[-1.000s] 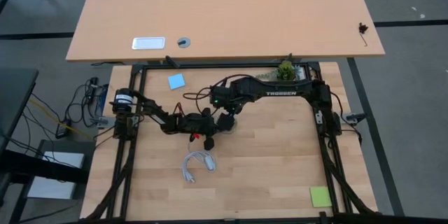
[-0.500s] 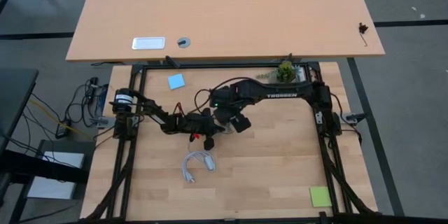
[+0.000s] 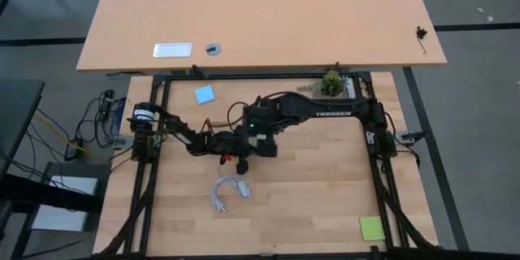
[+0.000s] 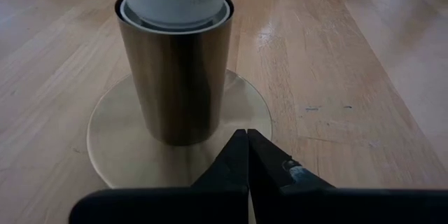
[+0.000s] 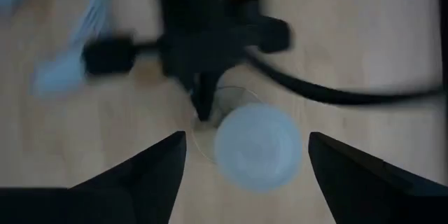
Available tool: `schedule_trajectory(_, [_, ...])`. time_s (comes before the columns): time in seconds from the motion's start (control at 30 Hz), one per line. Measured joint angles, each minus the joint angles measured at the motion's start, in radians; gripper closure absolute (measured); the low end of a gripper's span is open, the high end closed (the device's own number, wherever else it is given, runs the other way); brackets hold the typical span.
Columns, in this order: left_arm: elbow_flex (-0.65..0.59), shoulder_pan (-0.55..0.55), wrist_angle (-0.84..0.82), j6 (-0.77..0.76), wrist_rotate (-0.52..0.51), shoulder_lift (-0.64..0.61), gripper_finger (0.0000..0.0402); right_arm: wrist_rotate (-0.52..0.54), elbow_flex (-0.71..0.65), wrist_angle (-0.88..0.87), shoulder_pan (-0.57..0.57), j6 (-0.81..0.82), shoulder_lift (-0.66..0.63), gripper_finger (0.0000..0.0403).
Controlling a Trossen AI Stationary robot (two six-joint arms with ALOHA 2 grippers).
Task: Screw lightbulb
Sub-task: Remove the light bulb from the lamp
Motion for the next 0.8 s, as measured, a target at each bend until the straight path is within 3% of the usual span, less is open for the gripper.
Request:
schedule_trajectory(0.13, [0.0, 0.0, 0.0, 0.0, 0.0, 0.0, 0.0402, 0.009, 0.002, -0.05, -0.024, 0.462, 0.0, 0.0091])
schedule_trajectory(0.2, [0.0, 0.0, 0.0, -0.001, 0.0, 0.0, 0.0402, -0.007, 0.002, -0.085, -0.039, 0.584, 0.002, 0.0089])
schedule_trajectory(0.8, [0.0, 0.0, 0.0, -0.003, 0.0, 0.0, 0.0402, -0.078, -0.156, 0.079, -0.079, 0.7, 0.005, 0.009])
